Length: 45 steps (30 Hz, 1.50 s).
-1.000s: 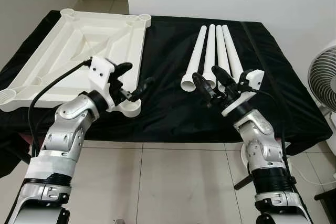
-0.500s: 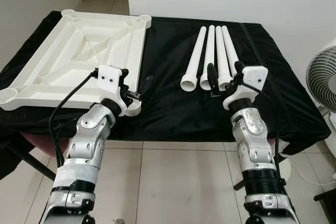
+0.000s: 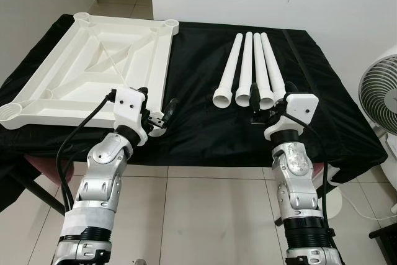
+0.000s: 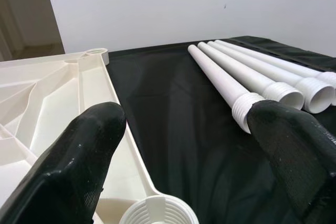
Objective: Building children table
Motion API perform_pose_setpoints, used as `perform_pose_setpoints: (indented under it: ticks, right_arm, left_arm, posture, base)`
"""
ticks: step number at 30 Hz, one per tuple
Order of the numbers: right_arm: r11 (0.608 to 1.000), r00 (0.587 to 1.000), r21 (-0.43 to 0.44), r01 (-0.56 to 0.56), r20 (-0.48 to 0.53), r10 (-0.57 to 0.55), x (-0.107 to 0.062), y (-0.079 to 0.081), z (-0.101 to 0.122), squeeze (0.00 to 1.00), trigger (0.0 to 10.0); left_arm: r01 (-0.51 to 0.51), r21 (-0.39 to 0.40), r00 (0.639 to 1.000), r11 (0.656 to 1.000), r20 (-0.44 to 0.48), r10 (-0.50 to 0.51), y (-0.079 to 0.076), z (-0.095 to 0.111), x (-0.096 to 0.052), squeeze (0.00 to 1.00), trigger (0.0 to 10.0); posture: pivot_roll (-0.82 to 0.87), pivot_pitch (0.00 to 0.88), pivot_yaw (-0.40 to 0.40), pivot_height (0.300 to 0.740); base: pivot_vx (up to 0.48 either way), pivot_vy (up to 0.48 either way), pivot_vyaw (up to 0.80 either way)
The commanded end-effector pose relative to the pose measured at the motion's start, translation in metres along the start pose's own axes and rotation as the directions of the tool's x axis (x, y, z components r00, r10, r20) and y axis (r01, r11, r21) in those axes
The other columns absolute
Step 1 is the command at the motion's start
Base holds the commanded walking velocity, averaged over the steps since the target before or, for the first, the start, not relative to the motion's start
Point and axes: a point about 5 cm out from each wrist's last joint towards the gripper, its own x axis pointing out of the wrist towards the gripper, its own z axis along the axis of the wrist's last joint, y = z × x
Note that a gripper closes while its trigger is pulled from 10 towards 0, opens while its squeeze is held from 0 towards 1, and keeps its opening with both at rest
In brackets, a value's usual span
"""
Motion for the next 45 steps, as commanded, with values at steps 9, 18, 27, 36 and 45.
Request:
perform_pose_setpoints:
  ticks: [9, 18, 27, 36, 45]
  right_arm:
    - [0.999, 1.000, -0.042, -0.011, 0.008, 0.011, 0.0020, 0.0008, -0.0009, 0.00, 10.0]
    - [0.998, 1.000, -0.052, -0.016, 0.008, 0.016, 0.0020, 0.0021, -0.0006, 0.00, 10.0]
    - [0.998, 1.000, -0.061, -0.019, 0.006, 0.019, 0.0018, 0.0030, -0.0015, 0.00, 10.0]
    - [0.997, 1.000, -0.069, -0.026, 0.005, 0.026, 0.0015, 0.0037, -0.0019, 0.00, 10.0]
    - [0.997, 0.999, -0.072, -0.034, 0.003, 0.034, 0.0019, 0.0046, -0.0018, 0.00, 10.0]
  left_arm:
    - [-0.283, -0.010, 0.959, 0.959, 0.031, 0.283, 0.0125, 0.0028, -0.0025, 0.00, 10.0]
    - [-0.292, -0.004, 0.956, 0.956, 0.034, 0.292, 0.0179, 0.0054, -0.0025, 0.00, 10.0]
    - [-0.299, -0.008, 0.954, 0.954, 0.032, 0.299, 0.0182, 0.0048, -0.0034, 0.00, 10.0]
    - [-0.300, -0.011, 0.953, 0.954, 0.032, 0.300, 0.0179, 0.0048, -0.0046, 0.00, 10.0]
    - [-0.304, -0.027, 0.952, 0.952, 0.033, 0.305, 0.0162, 0.0041, -0.0053, 0.00, 10.0]
  posture:
    - [0.14, 0.040, -0.036, 0.740]
    - [0.14, 0.040, -0.037, 0.740]
    - [0.14, 0.039, -0.038, 0.740]
    - [0.14, 0.044, -0.041, 0.740]
    - [0.15, 0.049, -0.049, 0.740]
  base:
    - [0.027, 0.000, 0.00]
    - [0.284, 0.000, 0.00]
    - [0.296, 0.000, 0.00]
    - [0.294, 0.000, 0.00]
    - [0.129, 0.000, 0.00]
